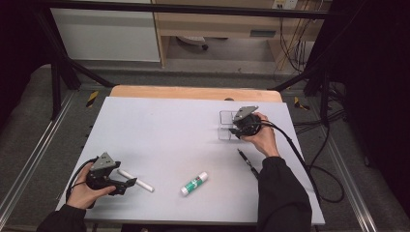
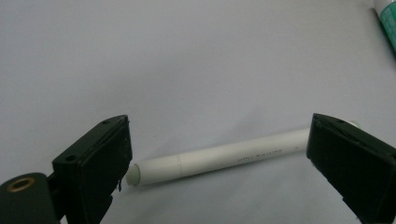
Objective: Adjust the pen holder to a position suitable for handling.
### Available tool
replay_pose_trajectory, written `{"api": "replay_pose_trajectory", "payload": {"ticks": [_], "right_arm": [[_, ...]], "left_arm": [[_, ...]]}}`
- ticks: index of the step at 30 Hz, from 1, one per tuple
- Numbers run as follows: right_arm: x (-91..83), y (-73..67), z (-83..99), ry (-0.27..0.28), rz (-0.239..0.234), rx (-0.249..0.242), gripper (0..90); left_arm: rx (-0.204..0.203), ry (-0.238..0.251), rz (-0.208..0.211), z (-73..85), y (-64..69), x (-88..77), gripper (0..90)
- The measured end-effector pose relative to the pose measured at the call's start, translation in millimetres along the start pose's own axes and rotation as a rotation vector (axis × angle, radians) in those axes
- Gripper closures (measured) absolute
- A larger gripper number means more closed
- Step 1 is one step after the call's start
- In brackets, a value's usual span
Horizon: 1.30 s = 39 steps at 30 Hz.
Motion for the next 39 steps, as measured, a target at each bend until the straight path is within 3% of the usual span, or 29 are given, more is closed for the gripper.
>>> {"api": "replay_pose_trajectory", "payload": {"ticks": [19,21,23,27,32,39], "right_arm": [[-14.1,-12.6,-1.5,-0.034,-0.059,-0.097,88.5],[-14.3,-10.1,-3.7,-0.012,-0.034,-0.108,89.1],[-16.6,-9.8,-5.8,0.001,-0.050,-0.094,89.0],[-20.1,-12.3,-10.4,-0.012,-0.045,-0.140,89.1],[-24.1,-25.3,-27.5,0.017,-0.079,-0.202,89.1],[-19.3,-61.6,-54.5,0.051,-0.167,-0.290,89.1]], "left_arm": [[0.001,0.000,-0.002,-0.4,0.1,-0.2,7.0],[0.000,0.002,-0.001,-0.4,-0.1,-0.7,7.0],[0.000,0.003,-0.003,-0.5,-0.7,-0.9,7.0],[-0.001,0.003,-0.004,-0.4,-0.8,-1.0,7.0],[0.000,0.006,-0.003,-1.3,-0.2,-1.5,7.0],[0.001,0.006,-0.004,-1.3,-0.1,-1.7,7.0]]}}
Point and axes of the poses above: each handheld gripper's, and its own axes: x roughly forward along the jaws, z roughly out of its underside, y roughly to its right, the point moved 9 cm from there along x, roughly forward along the jaws, and after that the axes turned 4 degrees about y, right-handed, at the moved point
